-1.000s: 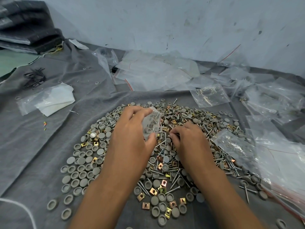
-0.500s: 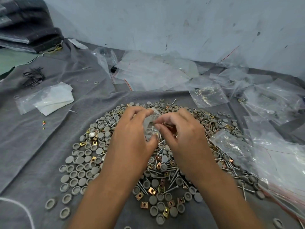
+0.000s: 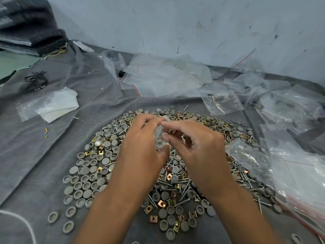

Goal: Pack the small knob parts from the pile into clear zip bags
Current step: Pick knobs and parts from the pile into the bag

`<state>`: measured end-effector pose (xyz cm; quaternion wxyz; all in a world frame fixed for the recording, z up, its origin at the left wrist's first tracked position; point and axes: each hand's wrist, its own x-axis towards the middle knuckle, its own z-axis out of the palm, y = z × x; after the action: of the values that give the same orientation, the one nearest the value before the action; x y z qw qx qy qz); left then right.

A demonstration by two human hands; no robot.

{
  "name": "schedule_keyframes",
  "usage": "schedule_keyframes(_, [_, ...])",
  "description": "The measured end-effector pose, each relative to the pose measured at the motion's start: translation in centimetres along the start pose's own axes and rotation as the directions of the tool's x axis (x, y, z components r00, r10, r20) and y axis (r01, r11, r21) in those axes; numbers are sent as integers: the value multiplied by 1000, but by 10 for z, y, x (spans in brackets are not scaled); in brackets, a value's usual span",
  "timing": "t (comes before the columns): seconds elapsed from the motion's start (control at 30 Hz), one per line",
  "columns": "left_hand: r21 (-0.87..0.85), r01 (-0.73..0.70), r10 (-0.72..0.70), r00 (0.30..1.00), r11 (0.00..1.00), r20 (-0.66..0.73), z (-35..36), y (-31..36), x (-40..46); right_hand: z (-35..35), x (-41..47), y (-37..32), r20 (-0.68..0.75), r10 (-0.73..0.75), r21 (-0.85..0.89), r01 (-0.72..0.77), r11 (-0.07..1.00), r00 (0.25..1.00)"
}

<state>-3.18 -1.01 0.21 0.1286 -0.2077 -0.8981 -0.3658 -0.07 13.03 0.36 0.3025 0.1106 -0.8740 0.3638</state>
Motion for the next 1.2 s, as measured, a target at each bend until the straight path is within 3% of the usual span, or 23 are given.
schedule_keyframes(0.27, [-10,1,-1,1000,1000,-10,1,0,0,1,0,2,-48,-28,-69,24,997,998])
schedule_keyframes(0.37, [-15,3,-3,1000,1000,-14,0,0,0,1,-1,3,-15,24,-69,-25,997,1000])
schedule_keyframes(0.5, [-11,16,-16,1000,1000,-10,-2,-1,0,-16,4,16,-123,97,-95,-109,990,988])
schedule_keyframes(0.57, [-13,14,-14,1000,1000,-8,-2,0,-1,-24,5,28,-19,247,-156,-247,956,969])
schedule_keyframes(0.67, [-6,17,-17,1000,1000,-1,-2,1,-1,-21,-5,41,280,488,-359,-381,852,827])
schedule_keyframes(0.77, [-3,16,-16,1000,1000,0,-2,0,-1,-11,-11,42,374,517,-512,-293,807,770])
schedule_keyframes(0.9, [-13,21,-21,1000,1000,-10,-2,0,0,-4,-13,40,325,478,-611,-204,764,816])
schedule_keyframes(1.03, [-10,19,-19,1000,1000,-9,-2,-1,0,0,-18,39,355,391,-617,-102,781,849])
schedule_keyframes(1.2, [-4,17,-17,1000,1000,-13,-2,-1,1,-3,-16,44,444,338,-585,-18,811,830])
